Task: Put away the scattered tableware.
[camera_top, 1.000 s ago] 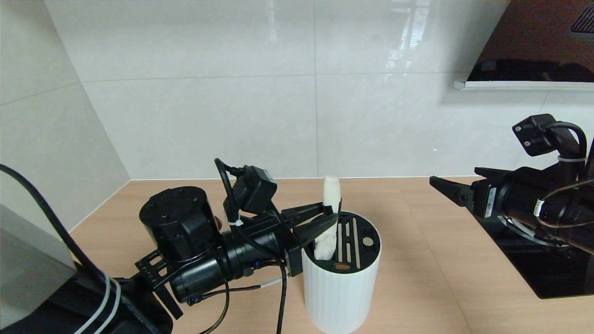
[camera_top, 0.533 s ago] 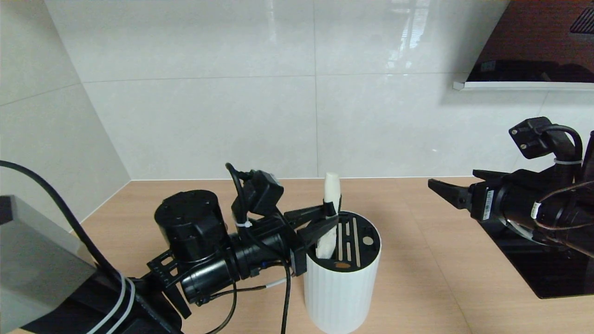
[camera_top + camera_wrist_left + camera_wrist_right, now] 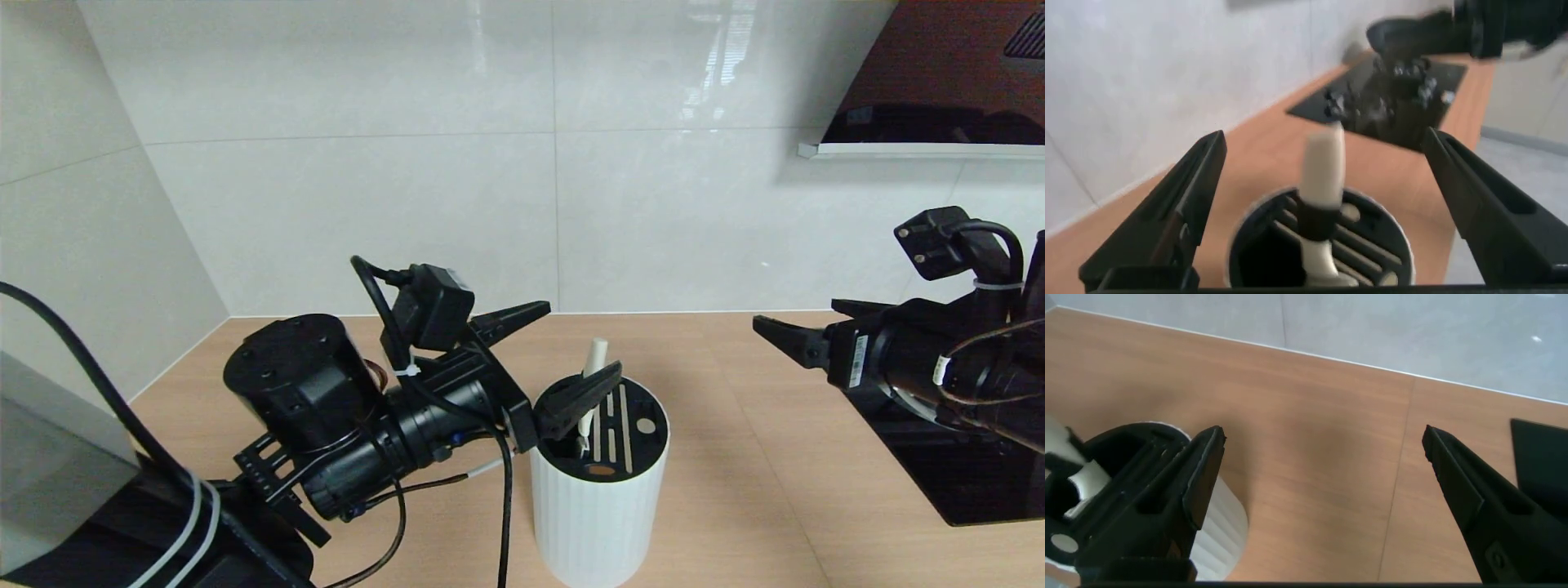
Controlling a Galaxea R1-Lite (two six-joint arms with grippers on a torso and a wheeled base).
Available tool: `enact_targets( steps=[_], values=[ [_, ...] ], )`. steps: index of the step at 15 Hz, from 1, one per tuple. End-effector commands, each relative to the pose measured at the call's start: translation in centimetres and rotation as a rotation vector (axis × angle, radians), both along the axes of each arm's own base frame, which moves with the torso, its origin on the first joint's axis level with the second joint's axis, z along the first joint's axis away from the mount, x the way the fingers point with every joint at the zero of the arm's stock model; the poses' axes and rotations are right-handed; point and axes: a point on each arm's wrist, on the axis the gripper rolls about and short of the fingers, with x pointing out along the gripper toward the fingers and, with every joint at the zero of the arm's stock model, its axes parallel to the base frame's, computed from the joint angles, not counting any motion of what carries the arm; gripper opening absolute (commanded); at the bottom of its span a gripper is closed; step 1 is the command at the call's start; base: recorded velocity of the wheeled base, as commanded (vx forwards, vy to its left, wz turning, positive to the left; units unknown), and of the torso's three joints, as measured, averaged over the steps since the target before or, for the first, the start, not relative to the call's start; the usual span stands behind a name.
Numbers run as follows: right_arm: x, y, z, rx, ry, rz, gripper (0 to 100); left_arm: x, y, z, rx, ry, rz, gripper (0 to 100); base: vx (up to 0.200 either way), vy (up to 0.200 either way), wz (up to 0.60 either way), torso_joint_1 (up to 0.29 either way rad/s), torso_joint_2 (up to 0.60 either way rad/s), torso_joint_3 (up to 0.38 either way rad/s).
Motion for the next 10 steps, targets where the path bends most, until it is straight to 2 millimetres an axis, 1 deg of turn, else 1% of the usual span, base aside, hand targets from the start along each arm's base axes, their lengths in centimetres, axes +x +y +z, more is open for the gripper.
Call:
enact_targets(
  steps=[1,2,4,5,6,7,8,9,10],
  values=[
    [0.0,0.0,0.0,0.001,-0.002,0.000,100,-1.0,0.7,2.0,-0.039,-0.052,0.000,100,0.000,0.000,0.00,0.000,0.00,0.000],
    [-0.1,0.0,0.2,0.004,-0.009,0.000,100,-1.3,1.0,2.6,-0.051,-0.067,0.000,100,0.000,0.000,0.00,0.000,0.00,0.000],
    [-1.1,-0.5,1.4,0.025,-0.060,-0.007,100,-2.9,2.5,5.7,-0.115,-0.135,0.047,100,0.000,0.000,0.00,0.000,0.00,0.000],
    [-2.2,-1.0,1.7,0.032,-0.079,-0.015,100,-4.2,4.1,7.0,-0.141,-0.150,0.114,100,0.000,0.000,0.00,0.000,0.00,0.000],
    [-3.6,-1.9,1.6,0.035,-0.092,-0.047,100,-5.4,6.2,7.9,-0.159,-0.162,0.189,100,0.000,0.000,0.00,0.000,0.00,0.000],
    [-4.7,-3.8,1.7,0.040,-0.112,-0.122,100,-6.7,8.3,8.2,-0.155,-0.160,0.253,100,0.000,0.000,0.00,0.000,0.00,0.000],
    [-5.8,-5.1,1.1,0.034,-0.112,-0.170,100,-8.4,10.2,8.0,-0.144,-0.150,0.306,100,0.000,0.000,0.00,0.000,0.00,0.000],
    [-8.2,-6.6,0.8,0.041,-0.153,-0.227,100,-11.5,13.7,7.0,-0.111,-0.115,0.423,100,0.000,0.000,0.00,0.000,0.00,0.000],
    [-9.8,-7.5,0.8,0.056,-0.193,-0.274,100,-13.7,15.3,6.2,-0.088,-0.089,0.490,100,0.000,0.000,0.00,0.000,0.00,0.000]
  ],
)
